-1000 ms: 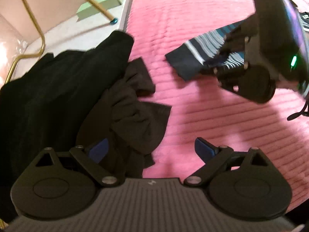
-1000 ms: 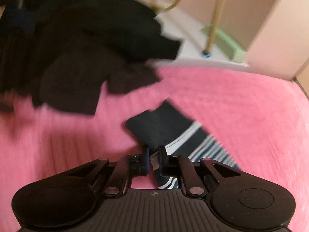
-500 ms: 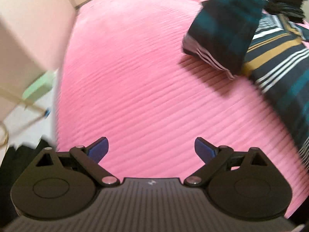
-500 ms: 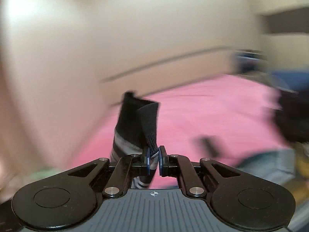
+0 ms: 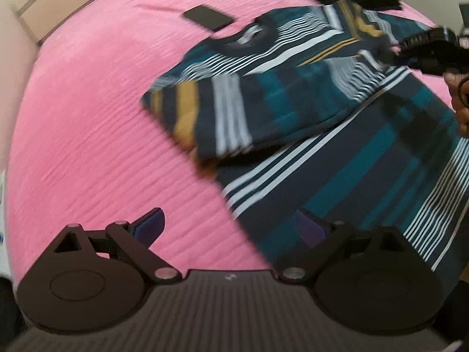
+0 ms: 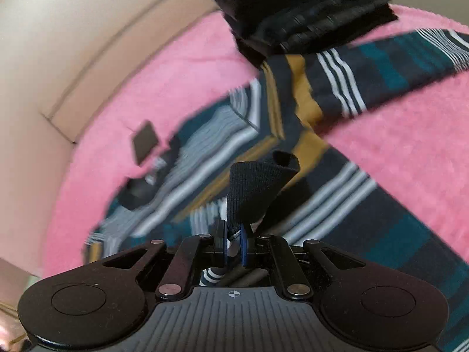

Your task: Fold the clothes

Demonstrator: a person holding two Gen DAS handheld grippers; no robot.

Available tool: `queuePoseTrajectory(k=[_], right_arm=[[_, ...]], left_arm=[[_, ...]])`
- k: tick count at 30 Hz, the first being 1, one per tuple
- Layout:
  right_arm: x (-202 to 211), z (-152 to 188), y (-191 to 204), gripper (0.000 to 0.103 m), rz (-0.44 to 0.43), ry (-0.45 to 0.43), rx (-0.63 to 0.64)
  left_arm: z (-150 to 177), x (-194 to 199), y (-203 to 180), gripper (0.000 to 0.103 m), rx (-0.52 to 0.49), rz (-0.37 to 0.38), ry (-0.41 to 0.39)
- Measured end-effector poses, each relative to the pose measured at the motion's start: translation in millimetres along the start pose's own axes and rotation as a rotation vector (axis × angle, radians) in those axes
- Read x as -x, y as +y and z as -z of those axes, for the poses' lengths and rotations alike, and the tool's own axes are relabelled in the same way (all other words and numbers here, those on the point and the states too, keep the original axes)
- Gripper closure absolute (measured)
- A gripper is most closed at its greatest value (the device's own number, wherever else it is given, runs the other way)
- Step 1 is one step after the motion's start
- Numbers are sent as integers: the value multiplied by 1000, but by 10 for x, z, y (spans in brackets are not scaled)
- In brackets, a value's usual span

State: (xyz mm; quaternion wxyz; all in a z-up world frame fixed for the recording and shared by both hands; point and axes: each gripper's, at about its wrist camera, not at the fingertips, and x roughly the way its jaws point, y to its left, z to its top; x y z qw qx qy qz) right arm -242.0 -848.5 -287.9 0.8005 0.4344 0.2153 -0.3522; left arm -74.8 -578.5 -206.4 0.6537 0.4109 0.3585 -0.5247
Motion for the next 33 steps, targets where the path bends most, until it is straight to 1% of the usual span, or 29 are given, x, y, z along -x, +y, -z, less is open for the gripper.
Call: queuePoseTrajectory(k=[3,4,6,7,8,10,12,15,19,21,22,23,24,25,27,29,33], right_arm=[[244,-131,-34,96,-60,-70,34],[283,-153,-75,96,-69,-80,33],[106,-97,-324,96,-30,1,-37],[20,-69,-444,93,-7,41,-73],[-43,-39,-546,77,27,70,-110],[-27,-32,-665,66,64,53,-157],[42,-53,-759,65,75,29,-195],[138,-143,-916,65,79,22,-218],[240,-420,-1289,65,124,-1,-237],[283,-618,-1547,64,152,-32,-259],[301,-734,-1695,61,167,-53,-273],[319,-851,-1844,48,181,-74,-288],[337,-967,-1992,39,196,-95,-302],[355,-1084,-2140,26,211,-116,-316],[388,-1312,-2438,25,238,-157,-349],[390,-1494,-2745,25,246,-194,-418],[357,-1697,-3261,25,192,-284,-584]], left_arm=[[-191,-125,-161,9,-62,27,-3],[-240,-159,-204,9,-83,34,-1],[-317,-190,-278,9,-114,47,-8],[-357,-207,-313,9,-129,54,-10],[-395,-225,-348,9,-143,59,-10],[-451,-263,-399,9,-163,65,-9],[-516,-333,-461,9,-181,73,-4],[-678,-452,-620,9,-210,96,-12],[-985,-639,-924,9,-247,130,-35],[-1159,-711,-1115,9,-261,148,-50],[-1241,-745,-1208,9,-268,156,-57],[-1316,-776,-1300,9,-275,163,-64],[-1378,-803,-1391,9,-283,168,-67],[-1436,-831,-1483,9,-294,172,-69],[-1535,-896,-1659,9,-313,177,-64],[-1597,-957,-1795,9,-321,177,-48],[-1647,-1059,-1987,9,-339,180,-8]])
